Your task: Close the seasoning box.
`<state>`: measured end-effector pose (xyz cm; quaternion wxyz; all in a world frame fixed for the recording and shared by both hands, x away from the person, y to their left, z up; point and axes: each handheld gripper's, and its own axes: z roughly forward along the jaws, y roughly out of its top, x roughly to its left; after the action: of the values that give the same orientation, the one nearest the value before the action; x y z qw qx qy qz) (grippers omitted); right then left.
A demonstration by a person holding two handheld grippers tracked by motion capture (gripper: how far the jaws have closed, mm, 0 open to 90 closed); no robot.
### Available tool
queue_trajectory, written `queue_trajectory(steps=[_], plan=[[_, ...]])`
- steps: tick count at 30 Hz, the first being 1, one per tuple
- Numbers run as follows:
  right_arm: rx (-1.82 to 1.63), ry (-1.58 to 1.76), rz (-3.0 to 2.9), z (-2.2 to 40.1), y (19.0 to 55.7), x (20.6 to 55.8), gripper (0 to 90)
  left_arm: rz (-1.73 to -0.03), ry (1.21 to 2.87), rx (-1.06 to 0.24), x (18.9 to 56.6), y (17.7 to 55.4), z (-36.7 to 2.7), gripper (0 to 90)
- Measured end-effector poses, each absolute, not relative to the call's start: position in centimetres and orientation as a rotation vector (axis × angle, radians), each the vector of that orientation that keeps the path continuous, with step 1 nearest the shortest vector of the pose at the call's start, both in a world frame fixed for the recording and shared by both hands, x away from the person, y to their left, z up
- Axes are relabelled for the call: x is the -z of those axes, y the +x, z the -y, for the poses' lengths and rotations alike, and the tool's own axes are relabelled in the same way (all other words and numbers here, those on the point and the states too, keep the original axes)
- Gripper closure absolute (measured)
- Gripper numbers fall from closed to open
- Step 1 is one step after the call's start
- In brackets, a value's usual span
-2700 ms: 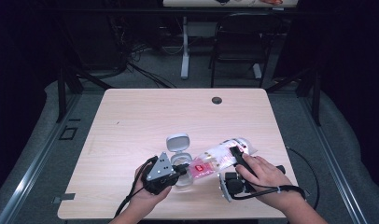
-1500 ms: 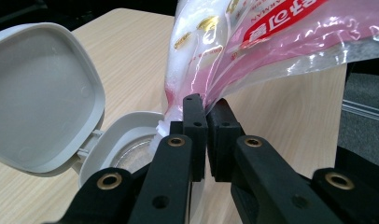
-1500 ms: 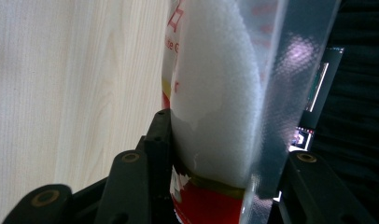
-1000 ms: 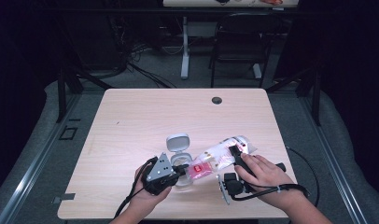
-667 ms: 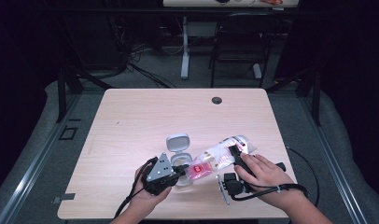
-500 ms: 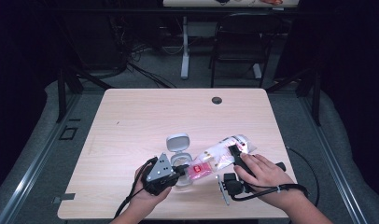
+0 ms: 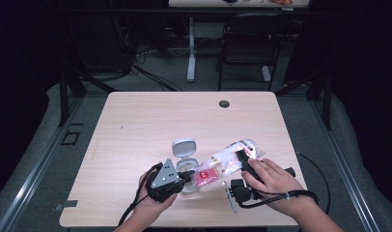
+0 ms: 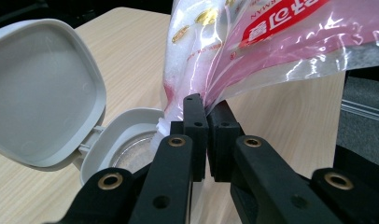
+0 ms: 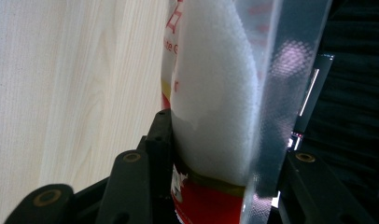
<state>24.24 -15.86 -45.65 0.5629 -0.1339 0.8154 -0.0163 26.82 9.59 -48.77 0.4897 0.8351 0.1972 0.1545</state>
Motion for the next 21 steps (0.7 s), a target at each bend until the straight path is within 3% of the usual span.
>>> queue_trajectory(steps=[21], plan=[[0.057, -0.345, -1.895, 15.46, 24.03, 45.1, 58.9, -0.491, 2.028, -0.379, 48.77, 26.94, -9.76, 87.0]])
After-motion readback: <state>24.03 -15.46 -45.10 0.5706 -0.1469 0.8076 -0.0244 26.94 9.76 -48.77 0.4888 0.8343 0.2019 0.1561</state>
